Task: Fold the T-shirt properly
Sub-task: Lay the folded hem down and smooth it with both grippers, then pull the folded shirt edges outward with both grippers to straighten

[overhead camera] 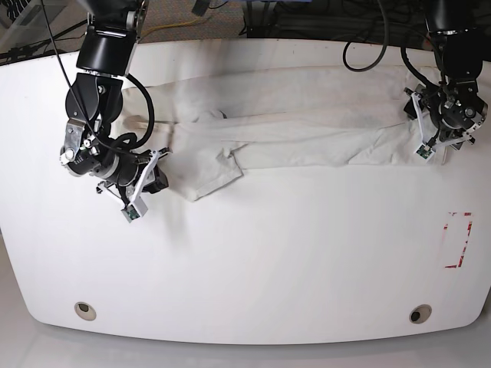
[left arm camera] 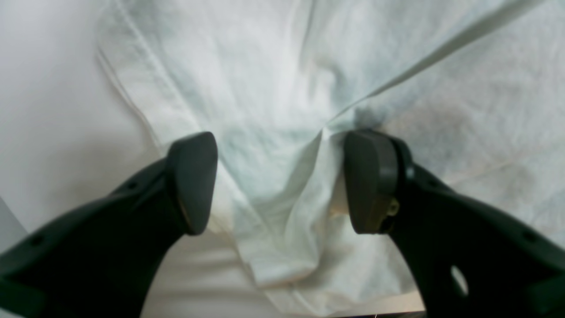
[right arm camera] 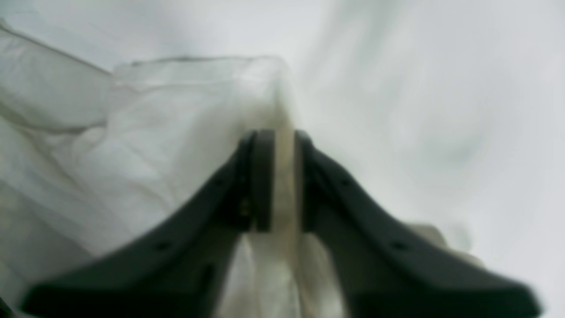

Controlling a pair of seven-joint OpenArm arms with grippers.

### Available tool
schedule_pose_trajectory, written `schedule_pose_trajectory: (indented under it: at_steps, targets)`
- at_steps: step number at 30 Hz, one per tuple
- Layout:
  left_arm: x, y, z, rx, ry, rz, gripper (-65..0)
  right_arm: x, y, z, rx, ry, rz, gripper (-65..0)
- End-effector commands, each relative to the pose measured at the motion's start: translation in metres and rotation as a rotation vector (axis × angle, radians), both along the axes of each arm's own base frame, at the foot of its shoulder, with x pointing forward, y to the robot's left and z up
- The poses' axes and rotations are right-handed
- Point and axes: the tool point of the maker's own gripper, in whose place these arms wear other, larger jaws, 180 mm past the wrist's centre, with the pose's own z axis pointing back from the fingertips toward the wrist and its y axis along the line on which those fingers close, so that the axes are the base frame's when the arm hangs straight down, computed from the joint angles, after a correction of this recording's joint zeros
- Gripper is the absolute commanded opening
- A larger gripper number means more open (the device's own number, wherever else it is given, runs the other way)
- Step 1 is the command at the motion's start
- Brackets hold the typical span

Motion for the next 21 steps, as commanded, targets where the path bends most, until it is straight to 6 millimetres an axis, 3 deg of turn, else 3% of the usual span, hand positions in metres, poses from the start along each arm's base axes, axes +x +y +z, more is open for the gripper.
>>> schedule_pose_trajectory:
  at_steps: [1,3,6,18,21]
  targets:
    - [0.002,0.007,0.006,0.027,-0.006,0.000,-23.6,0.011,-0.001,0.014,0.006,-0.051,-0.001,-40.9]
    - [0.002,0.007,0.005,0.027,-0.005,0.000,-23.6,0.011,-0.001,0.009,0.011,-0.034,-0.005,-25.5]
    - [0.002,0.007,0.005,0.027,-0.005,0.000,-23.6,0.018,-0.002,0.011,0.019,-0.035,-0.009,-17.0]
    - [0.001,0.007,0.005,0.027,-0.003,0.000,-23.6,0.043,-0.003,-0.014,0.094,0.087,-0.036,-17.1]
    - [0.001,0.008,0.004,0.027,-0.002,0.000,-23.6,0.042,0.000,-0.017,0.101,0.101,-0.035,-23.8]
